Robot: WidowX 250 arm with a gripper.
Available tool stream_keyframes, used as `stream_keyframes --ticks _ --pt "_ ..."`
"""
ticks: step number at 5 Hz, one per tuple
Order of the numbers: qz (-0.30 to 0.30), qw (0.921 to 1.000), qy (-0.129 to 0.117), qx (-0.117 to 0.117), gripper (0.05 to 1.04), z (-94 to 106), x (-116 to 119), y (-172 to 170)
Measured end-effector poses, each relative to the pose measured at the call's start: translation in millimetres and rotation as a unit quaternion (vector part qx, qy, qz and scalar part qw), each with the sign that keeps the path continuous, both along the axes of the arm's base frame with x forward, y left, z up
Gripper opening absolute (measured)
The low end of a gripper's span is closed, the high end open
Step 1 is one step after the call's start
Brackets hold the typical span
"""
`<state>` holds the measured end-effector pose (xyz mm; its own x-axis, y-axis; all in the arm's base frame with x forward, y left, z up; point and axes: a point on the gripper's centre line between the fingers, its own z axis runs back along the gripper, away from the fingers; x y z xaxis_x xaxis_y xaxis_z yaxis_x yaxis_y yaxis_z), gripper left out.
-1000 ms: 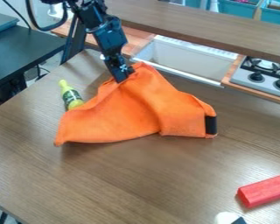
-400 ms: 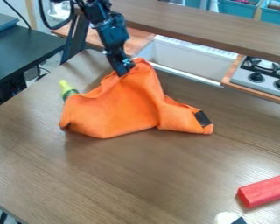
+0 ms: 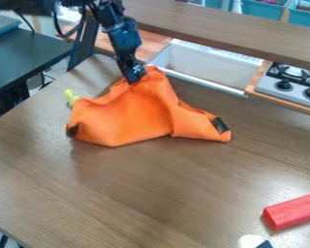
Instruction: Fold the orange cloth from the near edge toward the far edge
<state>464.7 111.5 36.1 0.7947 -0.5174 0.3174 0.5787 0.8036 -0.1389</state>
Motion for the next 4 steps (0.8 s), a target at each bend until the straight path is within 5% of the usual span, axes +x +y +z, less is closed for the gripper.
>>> stream_keyframes --ticks 1,2,3,4 --pt "-0.024 0.9994 -0.008 0.023 0.545 -6.8 7.4 7.9" --pt "-0.049 0.9986 -0.005 0.020 0.846 -14.2 10.6 8.3" --pt "-0.051 0.9985 -0.010 0.016 0.999 -17.0 10.9 7.3" --pt "-0.047 0.9988 -0.008 0.009 1.000 -22.3 -1.5 2.5"
